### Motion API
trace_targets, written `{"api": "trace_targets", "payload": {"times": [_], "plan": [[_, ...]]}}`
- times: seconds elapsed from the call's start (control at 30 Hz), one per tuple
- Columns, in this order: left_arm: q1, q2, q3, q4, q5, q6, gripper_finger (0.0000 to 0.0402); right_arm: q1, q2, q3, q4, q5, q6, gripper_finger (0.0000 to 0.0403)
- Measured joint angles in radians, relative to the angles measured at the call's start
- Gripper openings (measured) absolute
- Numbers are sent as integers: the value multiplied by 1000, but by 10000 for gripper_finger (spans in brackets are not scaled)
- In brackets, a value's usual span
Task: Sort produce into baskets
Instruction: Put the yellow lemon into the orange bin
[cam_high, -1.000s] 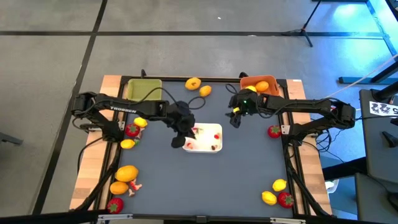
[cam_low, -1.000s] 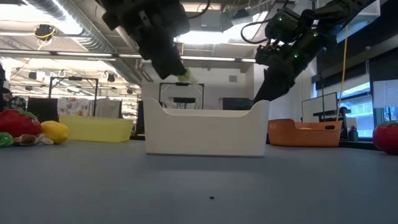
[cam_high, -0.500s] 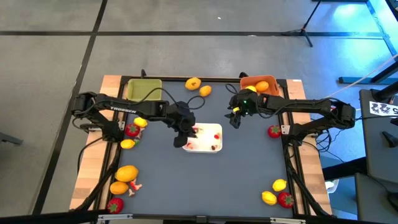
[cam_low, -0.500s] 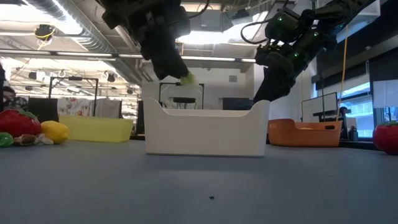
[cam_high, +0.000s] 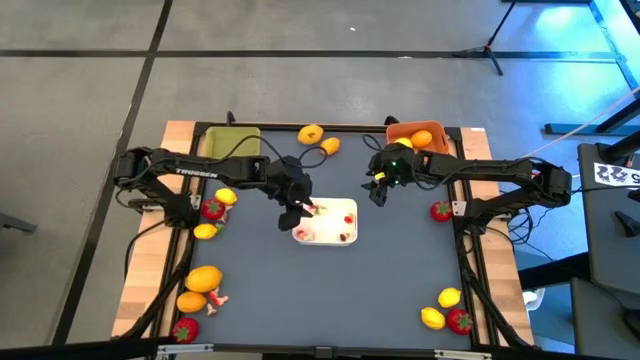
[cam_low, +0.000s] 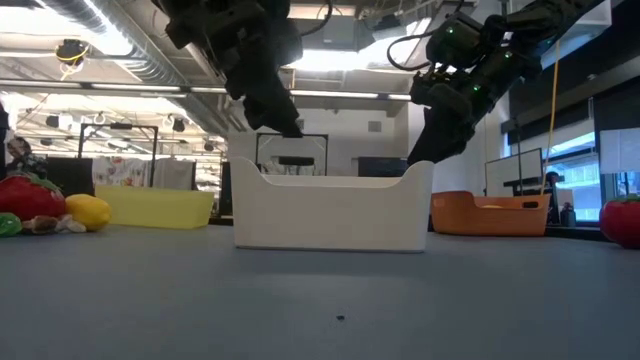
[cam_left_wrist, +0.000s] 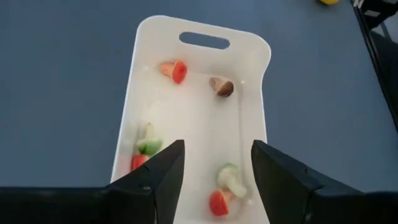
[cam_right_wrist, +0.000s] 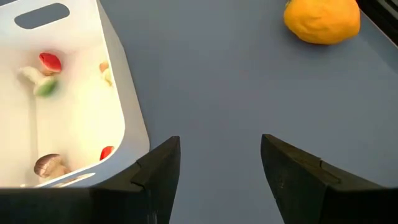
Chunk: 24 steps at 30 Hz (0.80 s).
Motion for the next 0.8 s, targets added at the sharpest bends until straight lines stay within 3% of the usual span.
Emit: {"api": "trace_targets", "payload": {"times": [0.47,0.8], "plan": [[142,-11,0,3,-27,83,182,-1,0,0,13,52,10,223],[237,-11,0,49,-30,147,182,-3,14,0,191,97,-28,223]]}}
